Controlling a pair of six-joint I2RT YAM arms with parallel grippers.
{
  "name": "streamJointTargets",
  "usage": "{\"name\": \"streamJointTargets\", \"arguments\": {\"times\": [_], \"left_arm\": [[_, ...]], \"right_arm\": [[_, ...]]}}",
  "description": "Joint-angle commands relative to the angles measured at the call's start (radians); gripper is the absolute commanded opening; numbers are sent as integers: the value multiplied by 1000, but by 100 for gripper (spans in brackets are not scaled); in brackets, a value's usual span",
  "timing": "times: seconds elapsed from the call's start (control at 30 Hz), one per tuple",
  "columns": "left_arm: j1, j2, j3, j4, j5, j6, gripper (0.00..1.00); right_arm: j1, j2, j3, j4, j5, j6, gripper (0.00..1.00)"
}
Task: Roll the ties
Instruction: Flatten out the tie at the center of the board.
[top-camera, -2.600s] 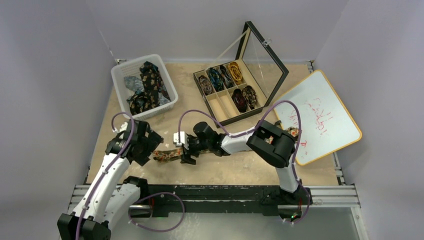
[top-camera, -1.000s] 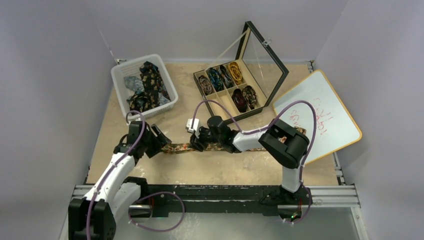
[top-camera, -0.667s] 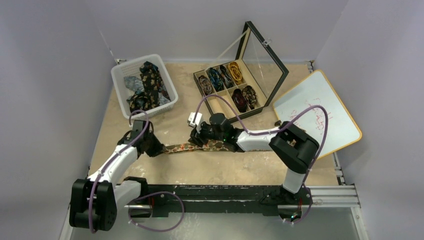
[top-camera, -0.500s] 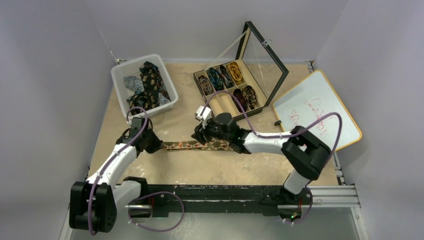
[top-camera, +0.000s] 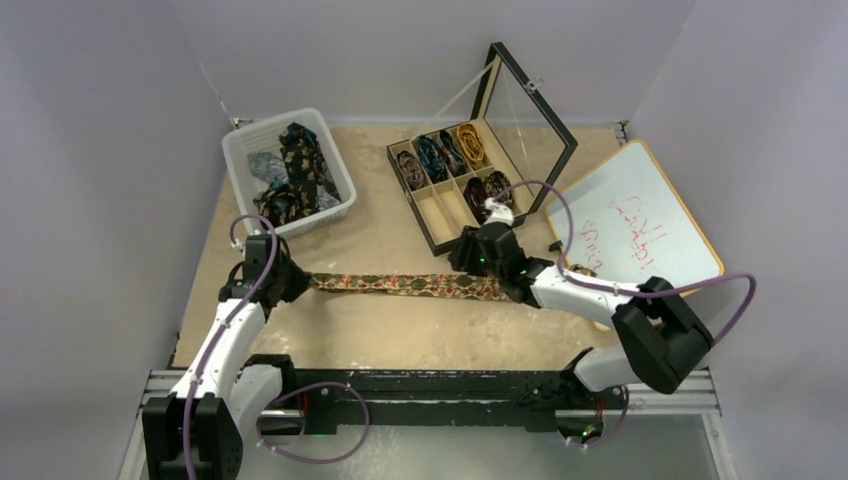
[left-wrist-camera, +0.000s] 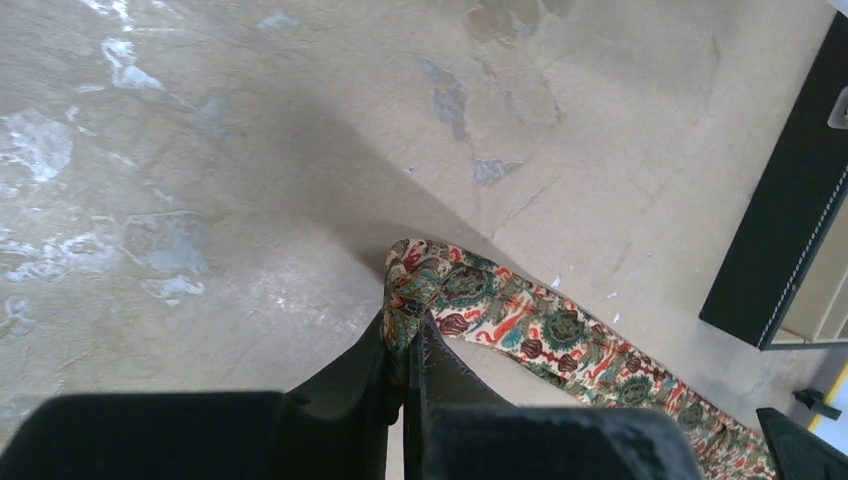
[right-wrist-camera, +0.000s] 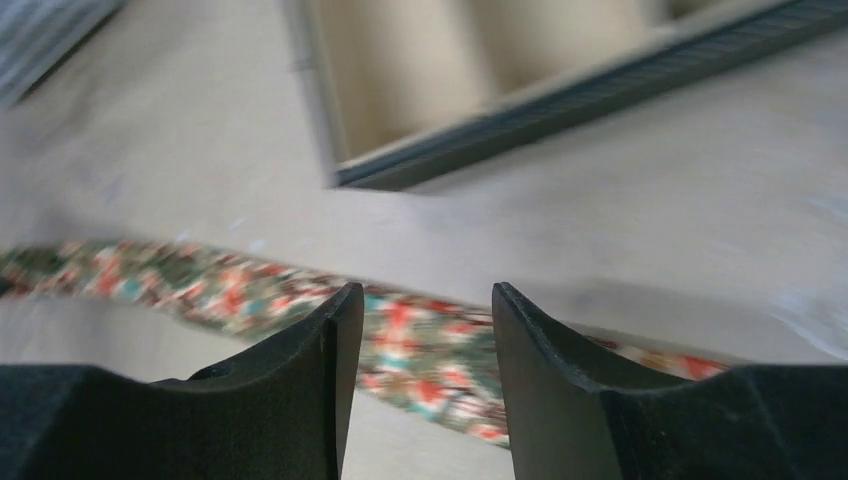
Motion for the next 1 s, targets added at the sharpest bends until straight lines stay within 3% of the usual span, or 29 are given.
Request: {"name": "streamJointTargets", "arguments": {"times": [0.0,0.07,0.17,0.27,0.4,0.67,0.87,0.97], "left_arm": [[31,16,8,-15,-7,2,0],[37,22,7,-28,-14,-20,4],[42,17,22,-57,-41,-42,17],[50,13,51,-102,-76,-52,52],[56,-2,99,-160,-86,-57,68],[58,-60,170,-182,-28,-9,74],[58,-93,161,-103,151,58,74],[58,-104,128,-17,273,92,76]], "right_arm": [[-82,-79,-28,-182,146,174,55],[-111,-96,-34,-224,181,201,56],[-156,-123,-55,-265,200,247,56],[-182,-149,-84,-279,232,282,56],[-191,-161,-85,-330,272,325,58],[-215,-155,-128,-320,308,384,59],[-262,-56,-127,-220,270,319,60],[-294,-21,-87,-255,287,322,60]]}}
